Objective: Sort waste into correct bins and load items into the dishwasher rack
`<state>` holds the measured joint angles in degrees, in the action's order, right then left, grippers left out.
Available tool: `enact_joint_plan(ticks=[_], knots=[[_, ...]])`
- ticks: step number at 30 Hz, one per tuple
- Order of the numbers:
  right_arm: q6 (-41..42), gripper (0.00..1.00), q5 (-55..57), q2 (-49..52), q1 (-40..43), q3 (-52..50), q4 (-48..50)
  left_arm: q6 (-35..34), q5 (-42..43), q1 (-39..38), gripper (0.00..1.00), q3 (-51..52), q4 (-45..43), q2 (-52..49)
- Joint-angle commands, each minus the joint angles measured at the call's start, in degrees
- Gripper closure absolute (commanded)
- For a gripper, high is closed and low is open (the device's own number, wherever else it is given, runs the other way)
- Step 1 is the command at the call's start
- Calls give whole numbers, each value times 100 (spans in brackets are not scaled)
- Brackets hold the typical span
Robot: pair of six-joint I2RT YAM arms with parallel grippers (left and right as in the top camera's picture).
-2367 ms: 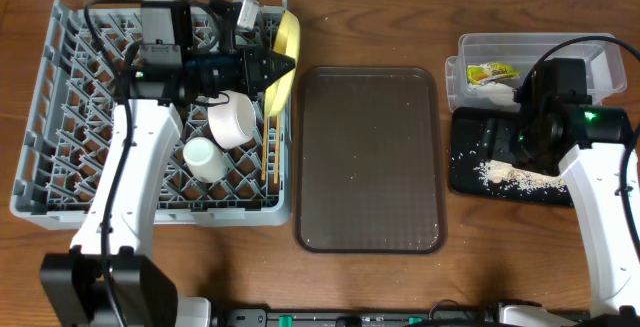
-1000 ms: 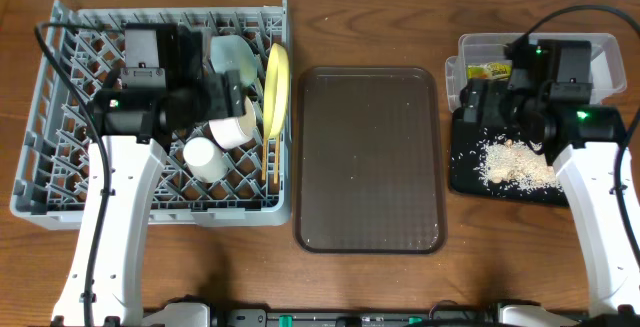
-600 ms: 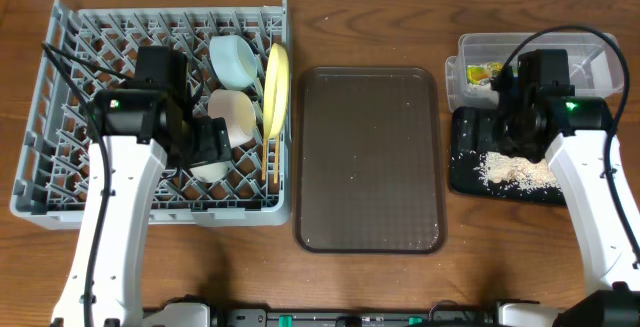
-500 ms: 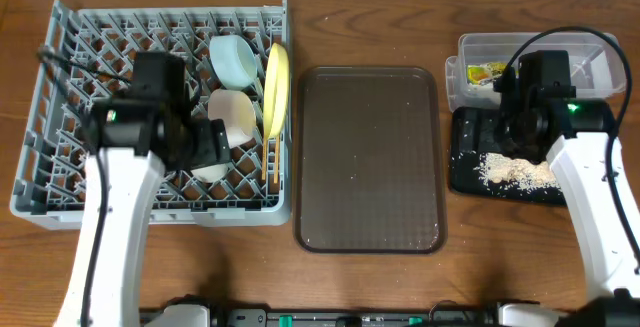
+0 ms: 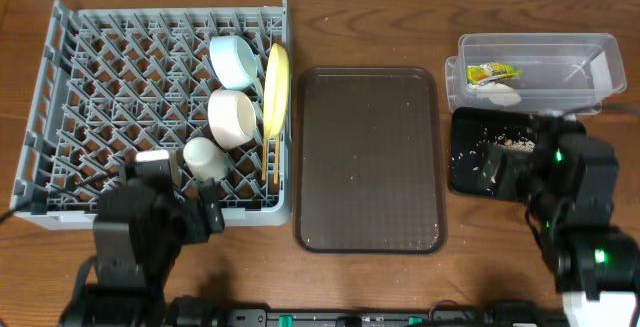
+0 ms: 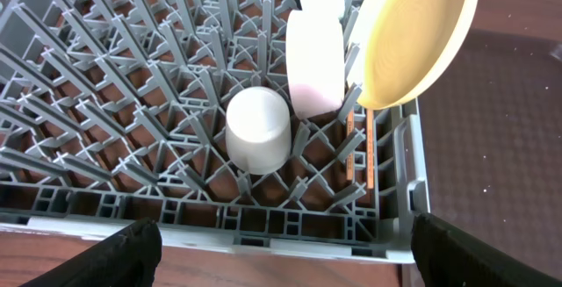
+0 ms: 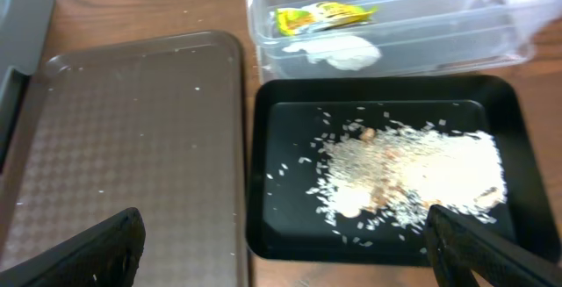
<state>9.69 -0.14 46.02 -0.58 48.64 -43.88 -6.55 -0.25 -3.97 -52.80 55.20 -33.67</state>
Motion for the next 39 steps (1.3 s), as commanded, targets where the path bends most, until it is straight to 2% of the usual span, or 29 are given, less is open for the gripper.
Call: enact_joint_plan(ticks=[1,12,27,34,39], knots=[[55,1,269,-358,-24,-254,-39,70,-63,-20,8,50,-11,247],[55,1,269,-509,-24,-262,-664,70,-63,-20,7,50,2,304],[55,1,271,-531,-28,-264,-763,70,-63,-20,7,50,2,304],[24,1,446,-1276,-157,-498,-396,70,-63,-20,7,50,2,304],[-57,1,439,-2380,-365,-1425,531,70,-63,-20,6,50,2,304]])
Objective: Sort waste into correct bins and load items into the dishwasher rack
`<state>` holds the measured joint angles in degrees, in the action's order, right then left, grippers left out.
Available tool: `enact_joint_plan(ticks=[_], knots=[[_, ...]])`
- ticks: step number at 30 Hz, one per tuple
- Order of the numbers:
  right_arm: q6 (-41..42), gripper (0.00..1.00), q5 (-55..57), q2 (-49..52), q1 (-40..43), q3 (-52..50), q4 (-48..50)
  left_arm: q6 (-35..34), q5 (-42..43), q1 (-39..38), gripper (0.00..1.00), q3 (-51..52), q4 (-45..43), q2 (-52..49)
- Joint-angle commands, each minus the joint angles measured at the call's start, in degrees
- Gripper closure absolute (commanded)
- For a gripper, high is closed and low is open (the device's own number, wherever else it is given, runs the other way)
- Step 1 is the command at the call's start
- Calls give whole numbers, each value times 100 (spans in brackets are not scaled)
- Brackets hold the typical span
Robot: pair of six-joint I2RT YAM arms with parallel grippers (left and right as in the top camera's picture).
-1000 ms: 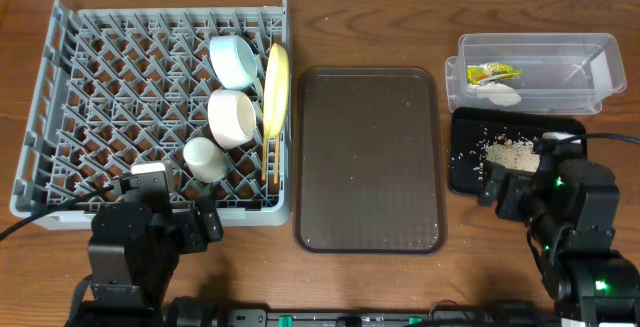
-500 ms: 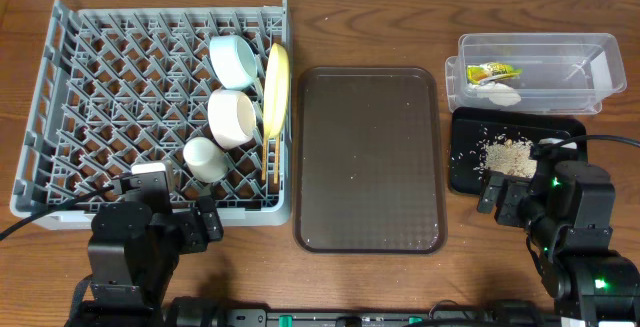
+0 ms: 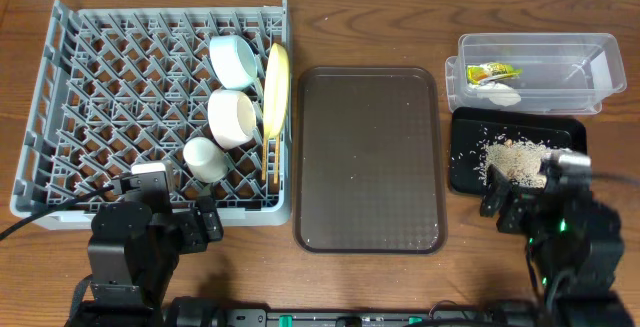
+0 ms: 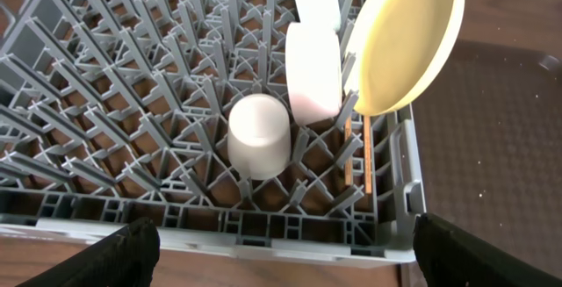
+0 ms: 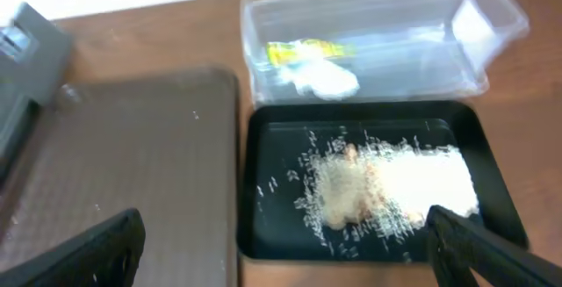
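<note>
The grey dishwasher rack [image 3: 120, 77] holds a pale blue bowl [image 3: 232, 59], a cream bowl [image 3: 232, 117], a white cup [image 3: 205, 159] and a yellow plate [image 3: 276, 89] on edge. The clear bin [image 3: 560, 67] contains a yellow wrapper [image 3: 493, 71] and a white tissue [image 3: 500, 94]. Rice [image 3: 510, 155] lies in the black tray [image 3: 462, 172]. My left gripper [image 3: 203, 225] is open just outside the rack's front rim [image 4: 263, 243], facing the cup [image 4: 258, 133]. My right gripper [image 3: 508, 202] is open at the black tray's near edge [image 5: 263, 250], with nothing between its fingers.
A brown serving tray [image 3: 368, 157] lies between the rack and the bins, with only a few crumbs on it. Wooden table surface shows along the front edge. Cables run off beside both arm bases.
My right arm has drawn back toward the table's front edge, uncovering more of the black tray and rice. My left arm has also shifted back slightly. Both grippers stay open.
</note>
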<state>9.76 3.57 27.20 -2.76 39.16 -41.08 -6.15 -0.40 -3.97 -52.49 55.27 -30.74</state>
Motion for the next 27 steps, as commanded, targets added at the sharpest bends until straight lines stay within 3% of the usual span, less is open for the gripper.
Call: enact_joint_plan(ticks=[1,9,17,27], knots=[[-63,1,61,-730,-190,-682,439,31,-46,-20,7,20,-4,11],[-61,1,-4,-2245,-354,-2450,2409,31,-48,-20,7,20,-4,11],[-63,1,0,-2625,-354,-3604,4105,31,-48,-20,6,20,-4,11],[-146,1,-133,-2691,-354,-3886,3698,33,-48,-20,6,20,-4,11]])
